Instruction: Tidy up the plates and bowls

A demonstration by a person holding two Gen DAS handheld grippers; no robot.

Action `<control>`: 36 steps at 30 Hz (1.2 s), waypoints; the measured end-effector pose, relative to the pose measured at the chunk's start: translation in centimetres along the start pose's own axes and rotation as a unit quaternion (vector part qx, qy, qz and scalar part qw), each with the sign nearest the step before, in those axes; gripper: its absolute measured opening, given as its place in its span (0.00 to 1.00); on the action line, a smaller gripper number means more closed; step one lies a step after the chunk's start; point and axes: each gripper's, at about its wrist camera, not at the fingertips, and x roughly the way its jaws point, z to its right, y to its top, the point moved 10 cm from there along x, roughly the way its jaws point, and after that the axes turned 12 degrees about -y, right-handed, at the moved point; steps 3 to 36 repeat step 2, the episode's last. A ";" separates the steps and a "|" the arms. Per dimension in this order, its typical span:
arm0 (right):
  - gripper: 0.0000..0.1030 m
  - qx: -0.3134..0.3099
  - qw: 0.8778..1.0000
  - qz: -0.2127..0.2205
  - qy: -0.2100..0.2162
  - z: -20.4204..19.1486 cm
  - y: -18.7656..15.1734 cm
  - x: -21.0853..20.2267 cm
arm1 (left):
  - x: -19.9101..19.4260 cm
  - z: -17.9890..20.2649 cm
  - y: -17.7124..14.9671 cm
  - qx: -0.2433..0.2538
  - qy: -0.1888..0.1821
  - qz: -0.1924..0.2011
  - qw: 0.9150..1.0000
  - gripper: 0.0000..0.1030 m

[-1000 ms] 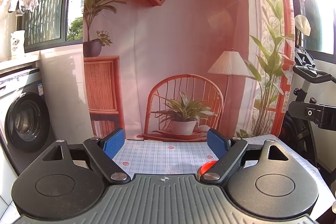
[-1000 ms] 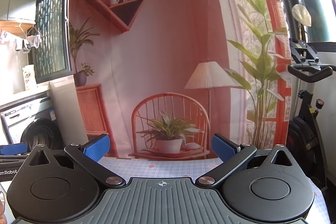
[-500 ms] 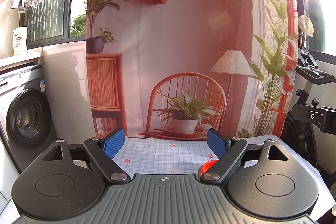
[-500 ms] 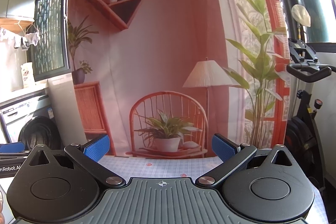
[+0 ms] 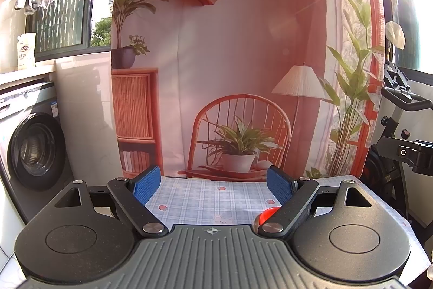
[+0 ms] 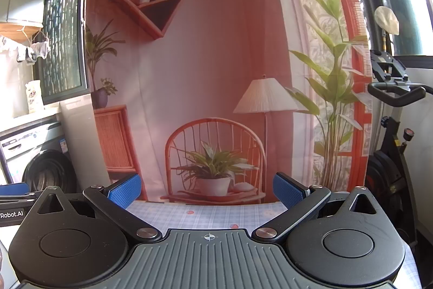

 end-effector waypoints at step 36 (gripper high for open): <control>1.00 0.000 1.000 0.000 0.000 0.0 0.0 0.0 | 0.1 -0.1 0.0 -0.001 0.000 -0.001 1.000 0.84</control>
